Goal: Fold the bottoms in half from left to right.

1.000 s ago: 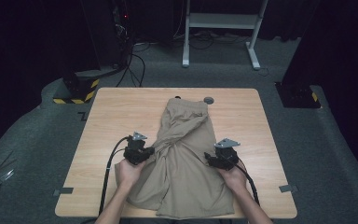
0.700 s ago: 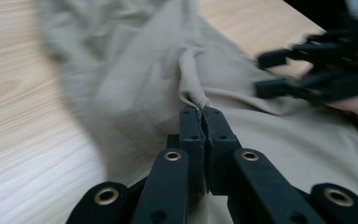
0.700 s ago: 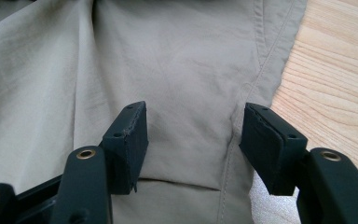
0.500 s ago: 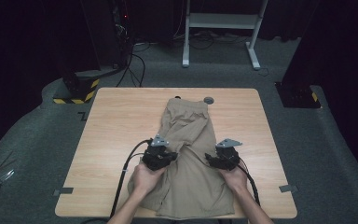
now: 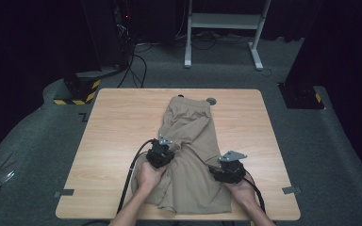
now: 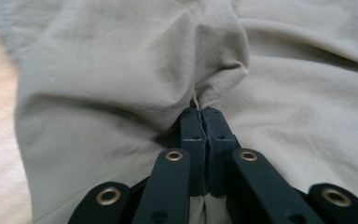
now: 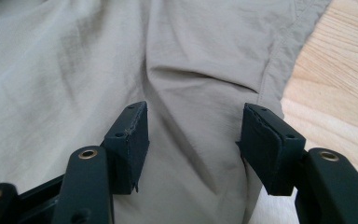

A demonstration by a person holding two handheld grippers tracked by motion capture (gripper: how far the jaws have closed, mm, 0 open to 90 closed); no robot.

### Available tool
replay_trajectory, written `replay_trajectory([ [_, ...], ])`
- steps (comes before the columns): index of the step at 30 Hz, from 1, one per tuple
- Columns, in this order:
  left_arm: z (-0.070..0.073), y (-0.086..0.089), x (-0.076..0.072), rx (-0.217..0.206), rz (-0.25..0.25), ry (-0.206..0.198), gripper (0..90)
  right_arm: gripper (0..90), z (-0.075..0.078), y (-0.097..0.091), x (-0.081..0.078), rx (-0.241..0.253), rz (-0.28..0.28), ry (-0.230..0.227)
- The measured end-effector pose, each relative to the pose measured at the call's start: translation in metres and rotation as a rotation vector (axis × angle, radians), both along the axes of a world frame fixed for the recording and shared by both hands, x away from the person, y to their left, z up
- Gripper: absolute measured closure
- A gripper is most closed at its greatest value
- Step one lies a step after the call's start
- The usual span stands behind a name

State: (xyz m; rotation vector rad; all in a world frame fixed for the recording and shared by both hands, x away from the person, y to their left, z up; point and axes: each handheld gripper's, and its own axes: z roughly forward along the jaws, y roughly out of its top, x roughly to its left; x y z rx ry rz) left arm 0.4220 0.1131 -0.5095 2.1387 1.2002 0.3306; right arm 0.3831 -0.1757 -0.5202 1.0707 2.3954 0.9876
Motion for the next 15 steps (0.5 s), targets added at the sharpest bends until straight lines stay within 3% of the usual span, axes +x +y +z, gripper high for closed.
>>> replay_trajectory([
  [5, 0.001, 0.014, 0.02, -0.026, 0.056, 0.033, 88.3, 41.7, -0.002, 0.006, 0.012, 0.019, -0.02, -0.011],
  [8, 0.012, 0.016, 0.019, -0.064, 0.066, 0.014, 88.4, 41.3, -0.002, 0.01, 0.016, 0.017, -0.025, -0.009],
  [11, 0.035, 0.012, 0.004, -0.145, 0.03, -0.029, 88.4, 41.3, -0.003, 0.011, 0.017, 0.024, -0.035, -0.016],
  [15, 0.059, -0.005, -0.012, -0.178, -0.055, -0.071, 88.4, 41.3, -0.003, 0.011, 0.017, 0.024, -0.033, -0.016],
])
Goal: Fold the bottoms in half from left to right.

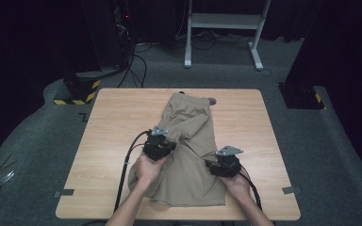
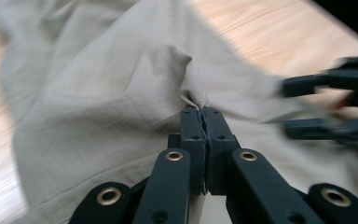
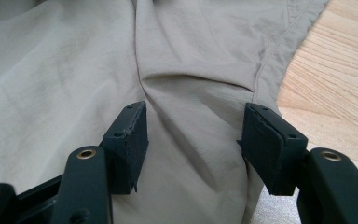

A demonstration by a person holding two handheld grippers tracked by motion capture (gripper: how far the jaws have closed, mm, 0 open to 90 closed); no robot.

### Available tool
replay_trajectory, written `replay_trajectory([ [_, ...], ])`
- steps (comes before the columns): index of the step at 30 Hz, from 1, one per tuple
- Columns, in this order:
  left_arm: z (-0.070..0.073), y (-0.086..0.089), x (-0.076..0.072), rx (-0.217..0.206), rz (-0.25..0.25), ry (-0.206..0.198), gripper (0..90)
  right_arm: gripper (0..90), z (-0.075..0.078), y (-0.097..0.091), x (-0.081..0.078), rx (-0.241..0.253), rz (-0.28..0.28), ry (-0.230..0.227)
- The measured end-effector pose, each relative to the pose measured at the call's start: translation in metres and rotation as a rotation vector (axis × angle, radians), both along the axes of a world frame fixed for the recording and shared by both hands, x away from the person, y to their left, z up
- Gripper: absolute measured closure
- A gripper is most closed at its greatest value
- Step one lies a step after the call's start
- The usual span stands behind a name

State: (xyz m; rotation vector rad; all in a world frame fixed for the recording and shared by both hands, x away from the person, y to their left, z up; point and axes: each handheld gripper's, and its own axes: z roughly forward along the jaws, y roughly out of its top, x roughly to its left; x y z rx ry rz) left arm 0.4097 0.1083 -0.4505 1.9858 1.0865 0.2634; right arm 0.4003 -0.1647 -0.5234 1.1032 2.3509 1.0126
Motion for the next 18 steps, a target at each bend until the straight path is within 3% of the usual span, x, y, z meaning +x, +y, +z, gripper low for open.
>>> replay_trajectory([
  [4, 0.01, -0.022, -0.012, -0.01, -0.075, -0.016, 88.2, 41.3, 0.0, 0.0, 0.0, 0.0, 0.0, 0.0],
  [7, 0.007, -0.038, -0.018, -0.027, -0.124, 0.009, 88.1, 41.3, 0.0, 0.0, 0.0, 0.0, 0.001, 0.0],
  [8, 0.004, -0.044, -0.019, -0.017, -0.141, 0.015, 88.0, 41.3, 0.0, 0.0, 0.0, 0.0, 0.001, 0.0],
  [12, -0.015, -0.066, -0.02, 0.093, -0.164, 0.025, 87.5, 41.3, 0.0, 0.0, 0.0, 0.001, 0.001, 0.0],
  [15, -0.031, -0.069, -0.016, 0.119, -0.151, 0.059, 87.1, 41.2, 0.0, 0.0, 0.0, 0.0, 0.001, 0.0],
  [18, -0.038, -0.068, -0.017, 0.112, -0.135, 0.067, 82.1, 39.9, 0.0, 0.0, 0.0, -0.001, -0.002, -0.001],
])
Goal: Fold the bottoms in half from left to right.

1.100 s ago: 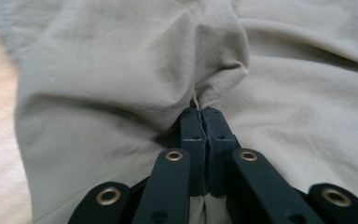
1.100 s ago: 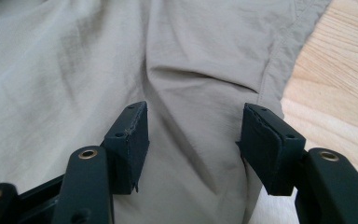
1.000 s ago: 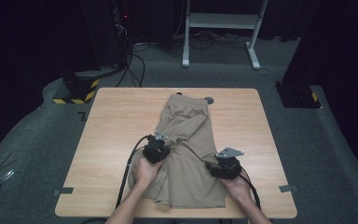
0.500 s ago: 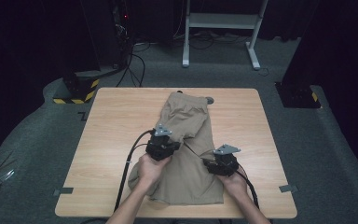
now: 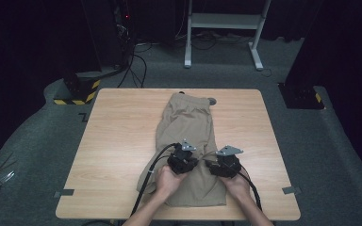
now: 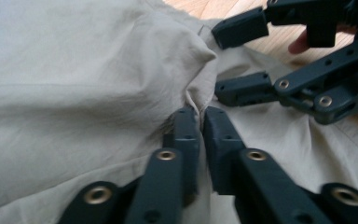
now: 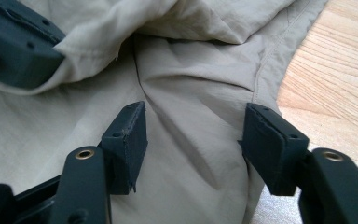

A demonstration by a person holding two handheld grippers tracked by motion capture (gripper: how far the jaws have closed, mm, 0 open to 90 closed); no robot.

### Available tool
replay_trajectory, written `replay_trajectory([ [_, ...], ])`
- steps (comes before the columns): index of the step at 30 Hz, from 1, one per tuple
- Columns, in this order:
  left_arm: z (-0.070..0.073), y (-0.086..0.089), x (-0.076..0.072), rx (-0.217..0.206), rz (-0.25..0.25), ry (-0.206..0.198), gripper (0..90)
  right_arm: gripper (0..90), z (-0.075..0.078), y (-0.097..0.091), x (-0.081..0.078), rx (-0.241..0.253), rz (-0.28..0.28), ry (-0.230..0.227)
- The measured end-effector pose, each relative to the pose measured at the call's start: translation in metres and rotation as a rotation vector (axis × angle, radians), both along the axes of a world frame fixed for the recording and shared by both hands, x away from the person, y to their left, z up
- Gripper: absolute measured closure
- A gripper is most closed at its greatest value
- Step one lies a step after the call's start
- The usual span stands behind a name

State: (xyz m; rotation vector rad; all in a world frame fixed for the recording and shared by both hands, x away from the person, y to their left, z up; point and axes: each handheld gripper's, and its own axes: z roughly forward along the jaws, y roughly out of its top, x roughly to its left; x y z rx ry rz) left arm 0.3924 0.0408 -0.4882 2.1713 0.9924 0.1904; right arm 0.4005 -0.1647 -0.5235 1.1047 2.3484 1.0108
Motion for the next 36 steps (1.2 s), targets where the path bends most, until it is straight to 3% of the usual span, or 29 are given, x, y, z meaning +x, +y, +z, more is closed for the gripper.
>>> replay_trajectory([
  [2, 0.001, 0.003, -0.005, -0.008, 0.0, -0.014, 72.5, 38.9, 0.0, 0.0, 0.001, -0.001, -0.002, 0.001],
  [7, 0.016, 0.02, -0.025, -0.034, 0.016, -0.098, 48.8, 36.4, 0.005, -0.001, -0.005, 0.007, -0.015, 0.032],
  [8, 0.019, 0.025, -0.031, -0.024, 0.016, -0.128, 46.3, 36.5, 0.006, -0.002, -0.007, 0.011, -0.011, 0.032],
  [10, 0.022, 0.032, -0.038, -0.002, 0.028, -0.15, 44.0, 36.4, 0.008, -0.002, -0.014, 0.013, 0.008, 0.029],
  [15, 0.009, 0.048, -0.043, 0.024, 0.068, -0.133, 41.6, 37.8, 0.014, -0.003, -0.033, 0.036, 0.042, 0.005],
  [17, 0.001, 0.051, -0.04, 0.025, 0.078, -0.11, 42.6, 40.4, 0.014, -0.001, -0.039, 0.032, 0.064, 0.013],
  [19, -0.008, 0.051, -0.038, 0.044, 0.085, -0.115, 46.6, 42.2, 0.01, 0.002, -0.04, 0.005, 0.079, 0.029],
  [25, -0.026, 0.052, -0.022, 0.074, 0.125, -0.105, 57.8, 44.1, 0.004, 0.005, -0.033, -0.009, 0.065, 0.038],
  [28, -0.027, 0.054, -0.01, 0.08, 0.148, -0.122, 61.8, 43.0, 0.005, 0.008, -0.023, -0.036, 0.064, 0.039],
  [32, -0.028, 0.055, 0.008, 0.089, 0.176, -0.134, 67.5, 42.9, 0.004, 0.011, -0.006, -0.027, 0.042, 0.034],
  [36, -0.025, 0.056, 0.016, 0.074, 0.179, -0.112, 84.2, 43.0, 0.004, 0.013, 0.005, -0.024, 0.017, 0.033],
])
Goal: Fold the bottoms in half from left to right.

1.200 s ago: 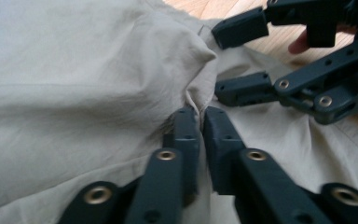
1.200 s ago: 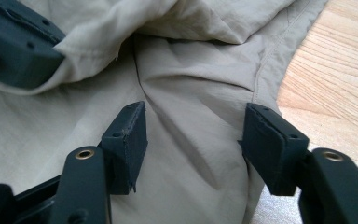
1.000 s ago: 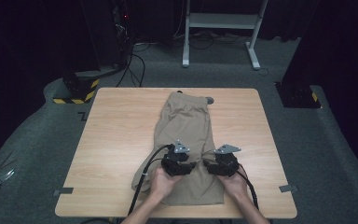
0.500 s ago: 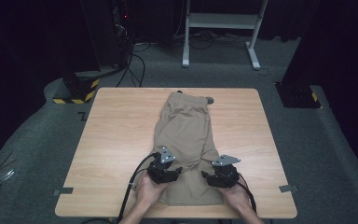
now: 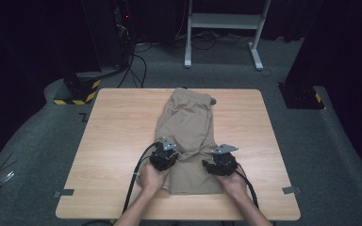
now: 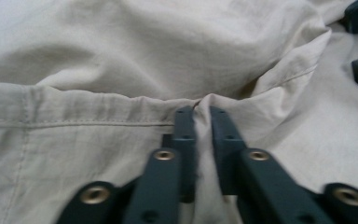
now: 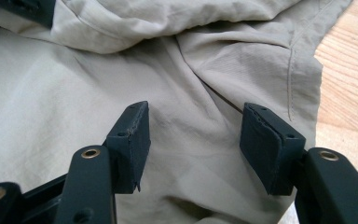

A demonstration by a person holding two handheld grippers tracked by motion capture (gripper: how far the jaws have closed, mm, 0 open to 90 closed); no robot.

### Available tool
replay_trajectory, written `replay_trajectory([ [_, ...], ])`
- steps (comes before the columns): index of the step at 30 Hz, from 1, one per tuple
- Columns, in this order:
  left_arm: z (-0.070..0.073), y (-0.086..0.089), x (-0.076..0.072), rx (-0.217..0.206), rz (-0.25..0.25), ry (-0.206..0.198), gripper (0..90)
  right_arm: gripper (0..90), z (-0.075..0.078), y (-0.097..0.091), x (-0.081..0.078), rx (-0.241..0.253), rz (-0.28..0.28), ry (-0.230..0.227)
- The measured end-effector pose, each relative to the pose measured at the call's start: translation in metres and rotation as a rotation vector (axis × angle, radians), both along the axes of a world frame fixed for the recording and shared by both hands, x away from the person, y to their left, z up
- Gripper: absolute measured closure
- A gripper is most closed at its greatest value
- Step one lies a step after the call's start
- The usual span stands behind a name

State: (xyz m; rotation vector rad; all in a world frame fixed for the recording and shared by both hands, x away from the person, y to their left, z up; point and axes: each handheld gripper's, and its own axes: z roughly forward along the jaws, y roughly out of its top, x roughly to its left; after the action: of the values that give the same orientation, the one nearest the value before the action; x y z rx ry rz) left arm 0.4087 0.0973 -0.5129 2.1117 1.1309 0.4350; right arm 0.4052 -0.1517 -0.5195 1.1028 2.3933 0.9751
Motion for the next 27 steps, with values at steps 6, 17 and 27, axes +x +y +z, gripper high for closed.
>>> replay_trajectory([
  [6, 0.023, -0.003, -0.015, -0.028, -0.05, -0.048, 88.3, 43.7, 0.0, 0.001, 0.0, -0.004, -0.003, -0.007],
  [17, 0.021, -0.037, -0.038, -0.068, -0.161, -0.007, 88.3, 43.8, 0.002, 0.004, -0.015, -0.014, 0.02, 0.014],
  [27, 0.01, -0.06, -0.036, -0.028, -0.188, 0.022, 88.2, 44.1, 0.001, -0.002, -0.037, 0.0, 0.055, 0.012],
])
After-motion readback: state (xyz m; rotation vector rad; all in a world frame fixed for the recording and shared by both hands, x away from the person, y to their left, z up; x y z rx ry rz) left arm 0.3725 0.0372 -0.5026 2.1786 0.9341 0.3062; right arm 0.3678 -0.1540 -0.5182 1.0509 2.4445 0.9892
